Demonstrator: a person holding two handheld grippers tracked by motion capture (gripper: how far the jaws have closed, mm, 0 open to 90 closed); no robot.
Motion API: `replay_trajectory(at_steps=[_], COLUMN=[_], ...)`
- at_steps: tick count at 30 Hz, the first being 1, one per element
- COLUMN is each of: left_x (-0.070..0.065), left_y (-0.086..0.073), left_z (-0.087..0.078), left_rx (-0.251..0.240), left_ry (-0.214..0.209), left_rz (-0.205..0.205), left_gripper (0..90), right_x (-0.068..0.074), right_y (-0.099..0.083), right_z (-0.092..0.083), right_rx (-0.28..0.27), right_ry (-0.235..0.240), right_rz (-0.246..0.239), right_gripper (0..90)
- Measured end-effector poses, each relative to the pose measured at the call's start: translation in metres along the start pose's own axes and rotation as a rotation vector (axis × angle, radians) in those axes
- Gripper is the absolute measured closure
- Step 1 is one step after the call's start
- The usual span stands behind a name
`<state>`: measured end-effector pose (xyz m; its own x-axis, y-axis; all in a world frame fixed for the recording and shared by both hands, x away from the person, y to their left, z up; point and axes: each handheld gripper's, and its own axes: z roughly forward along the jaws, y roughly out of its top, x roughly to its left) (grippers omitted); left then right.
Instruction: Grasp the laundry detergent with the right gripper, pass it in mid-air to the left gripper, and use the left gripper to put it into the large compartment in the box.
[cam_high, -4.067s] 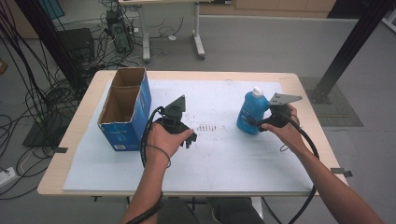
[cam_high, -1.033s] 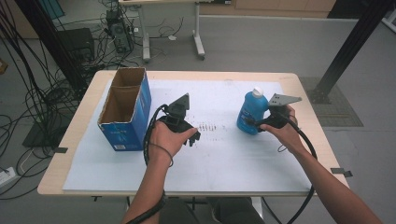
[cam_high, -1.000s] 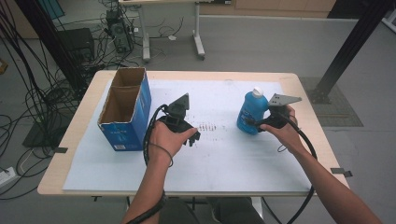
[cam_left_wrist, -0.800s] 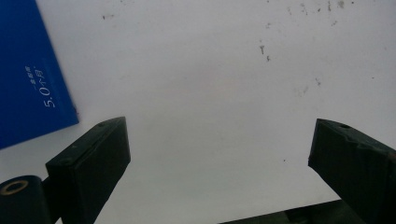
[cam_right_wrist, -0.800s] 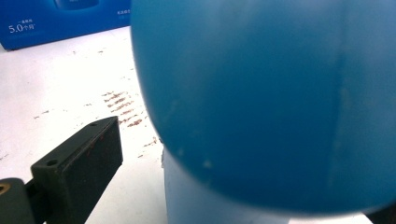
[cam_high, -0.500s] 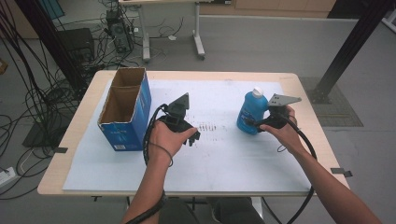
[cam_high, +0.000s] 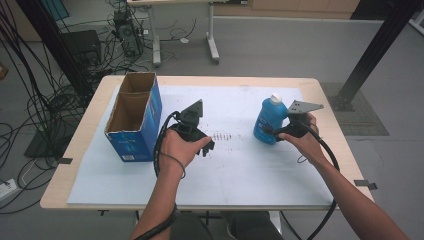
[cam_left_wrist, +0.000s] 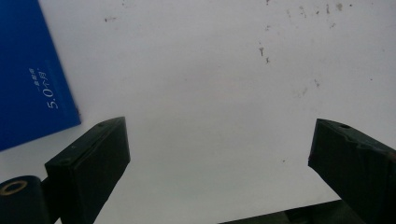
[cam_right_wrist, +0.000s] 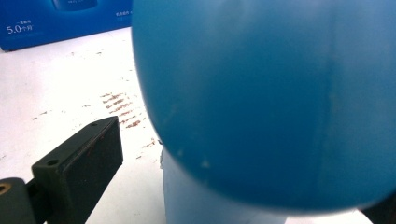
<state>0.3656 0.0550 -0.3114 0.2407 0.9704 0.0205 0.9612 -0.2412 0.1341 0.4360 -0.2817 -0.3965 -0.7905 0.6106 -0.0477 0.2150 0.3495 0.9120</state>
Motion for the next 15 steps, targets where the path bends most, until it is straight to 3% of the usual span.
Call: replay_trajectory(at_steps=[15], left_x=[0.0004], left_y=[-0.0008], left_z=[-0.0004], left_rx=[-0.002], left_ry=[0.000], left_rz=[-0.002], left_gripper=[5.6], right_x=[0.0010], right_y=[0.0000], right_z=[0.0014], right_rx=[0.004], right_ry=[0.004], right_rz=[-0.005], right_gripper=[1.9])
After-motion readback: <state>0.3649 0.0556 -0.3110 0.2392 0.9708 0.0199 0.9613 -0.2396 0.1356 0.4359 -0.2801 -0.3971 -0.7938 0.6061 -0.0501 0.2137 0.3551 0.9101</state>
